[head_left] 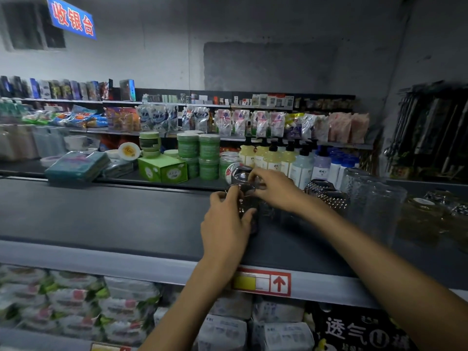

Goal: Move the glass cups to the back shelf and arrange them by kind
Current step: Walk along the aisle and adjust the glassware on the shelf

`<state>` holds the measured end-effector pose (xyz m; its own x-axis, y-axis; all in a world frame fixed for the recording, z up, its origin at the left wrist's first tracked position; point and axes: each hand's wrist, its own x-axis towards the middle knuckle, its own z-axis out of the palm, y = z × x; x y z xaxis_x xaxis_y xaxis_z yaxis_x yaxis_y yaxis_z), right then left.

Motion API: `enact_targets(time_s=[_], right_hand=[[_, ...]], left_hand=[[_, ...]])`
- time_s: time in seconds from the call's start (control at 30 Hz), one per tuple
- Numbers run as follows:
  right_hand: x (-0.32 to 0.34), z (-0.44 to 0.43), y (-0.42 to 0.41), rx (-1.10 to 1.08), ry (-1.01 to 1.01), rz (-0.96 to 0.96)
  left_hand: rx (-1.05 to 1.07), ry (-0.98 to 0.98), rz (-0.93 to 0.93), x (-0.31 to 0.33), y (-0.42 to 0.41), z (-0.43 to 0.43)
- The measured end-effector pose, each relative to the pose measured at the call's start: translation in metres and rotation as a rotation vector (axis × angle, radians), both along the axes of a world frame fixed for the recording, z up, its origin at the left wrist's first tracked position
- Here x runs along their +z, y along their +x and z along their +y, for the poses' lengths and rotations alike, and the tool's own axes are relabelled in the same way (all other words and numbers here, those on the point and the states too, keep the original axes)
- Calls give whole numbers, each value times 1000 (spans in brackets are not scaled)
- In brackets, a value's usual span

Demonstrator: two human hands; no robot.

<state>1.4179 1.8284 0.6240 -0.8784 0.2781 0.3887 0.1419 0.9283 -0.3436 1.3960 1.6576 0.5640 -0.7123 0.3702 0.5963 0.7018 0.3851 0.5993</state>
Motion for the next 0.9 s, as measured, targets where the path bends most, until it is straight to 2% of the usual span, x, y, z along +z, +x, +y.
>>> enact_targets(time_s=[0.17, 0.27, 0.43, 0.53, 0.9], right_hand=[[-12, -20, 1, -48, -28, 86], [-18, -28, 3, -94, -97, 174], [-16, -38, 28, -221, -170, 402], [-13, -45, 49, -215, -189, 514], [-35, -64, 83, -170, -300, 549]], left_hand=[[-63, 154, -21, 2, 2, -31], [5, 207, -14, 10, -6, -53], [124, 119, 30, 17, -35, -78], [160, 69, 29, 15, -53, -83], [211, -16, -20, 13, -84, -82]])
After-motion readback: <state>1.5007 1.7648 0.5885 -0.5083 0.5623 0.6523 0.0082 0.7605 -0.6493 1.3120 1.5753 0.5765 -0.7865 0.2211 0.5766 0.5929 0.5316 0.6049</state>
